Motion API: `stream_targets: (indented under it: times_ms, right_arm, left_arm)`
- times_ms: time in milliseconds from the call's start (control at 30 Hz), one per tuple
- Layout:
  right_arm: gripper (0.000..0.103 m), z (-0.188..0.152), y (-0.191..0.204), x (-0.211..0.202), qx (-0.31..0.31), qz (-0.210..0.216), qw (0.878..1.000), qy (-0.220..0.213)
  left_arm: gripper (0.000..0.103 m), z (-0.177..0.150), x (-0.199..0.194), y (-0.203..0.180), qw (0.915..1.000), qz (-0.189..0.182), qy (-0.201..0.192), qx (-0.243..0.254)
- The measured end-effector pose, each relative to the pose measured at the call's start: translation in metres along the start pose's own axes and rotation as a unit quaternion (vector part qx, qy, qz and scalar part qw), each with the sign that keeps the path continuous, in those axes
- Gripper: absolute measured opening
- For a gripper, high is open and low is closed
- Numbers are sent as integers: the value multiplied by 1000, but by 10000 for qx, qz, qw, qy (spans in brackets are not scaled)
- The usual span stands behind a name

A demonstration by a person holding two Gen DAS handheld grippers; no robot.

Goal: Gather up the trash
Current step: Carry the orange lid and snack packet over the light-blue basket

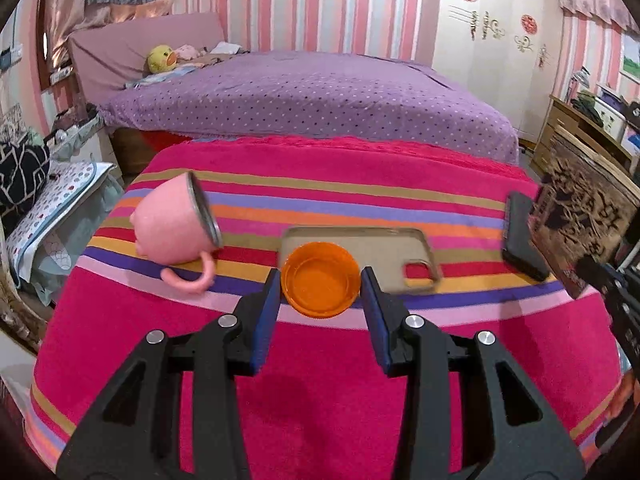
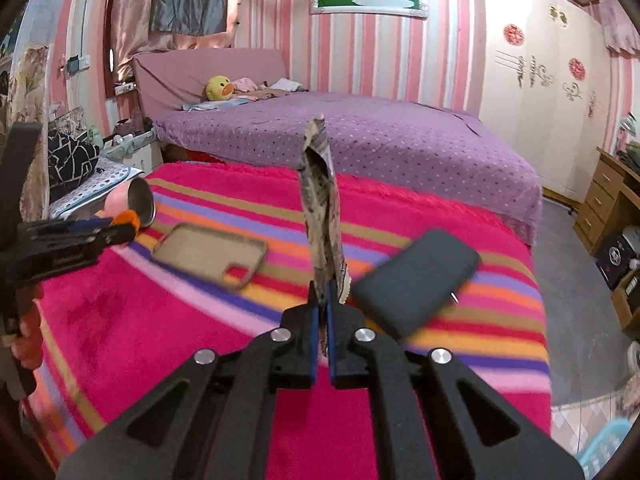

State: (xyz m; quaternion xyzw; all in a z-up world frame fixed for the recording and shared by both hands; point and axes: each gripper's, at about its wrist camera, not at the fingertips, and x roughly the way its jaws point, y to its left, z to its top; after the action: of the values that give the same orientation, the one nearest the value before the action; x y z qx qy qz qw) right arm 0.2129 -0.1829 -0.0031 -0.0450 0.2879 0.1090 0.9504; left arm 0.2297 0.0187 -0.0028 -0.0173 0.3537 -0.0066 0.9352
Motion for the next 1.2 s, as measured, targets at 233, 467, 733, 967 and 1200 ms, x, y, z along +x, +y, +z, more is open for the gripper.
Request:
stream_targets:
  times_ms: [233, 467, 733, 967, 1200]
  right_arm:
    - [3, -49, -35, -48, 241, -136, 9995, 123]
    - [3, -87, -71, -74, 405, -185, 9989, 159]
    - [3, -107, -136, -120, 713, -385, 9967, -13]
    - [3, -137, -205, -171, 936, -848, 9920, -68]
    - [3, -182, -273, -208, 1128, -1377, 9839, 139]
  left_arm:
    - [39, -21, -27, -53, 9993, -71, -198, 294]
    - [39, -41, -49, -100, 9981, -145, -403, 451]
    - [39, -58, -73, -179, 9962, -407, -528, 554]
    - [39, -79, -83, -269, 9929, -787, -546, 711]
    - [39, -108, -93, -366, 9855, -1229, -432, 1087]
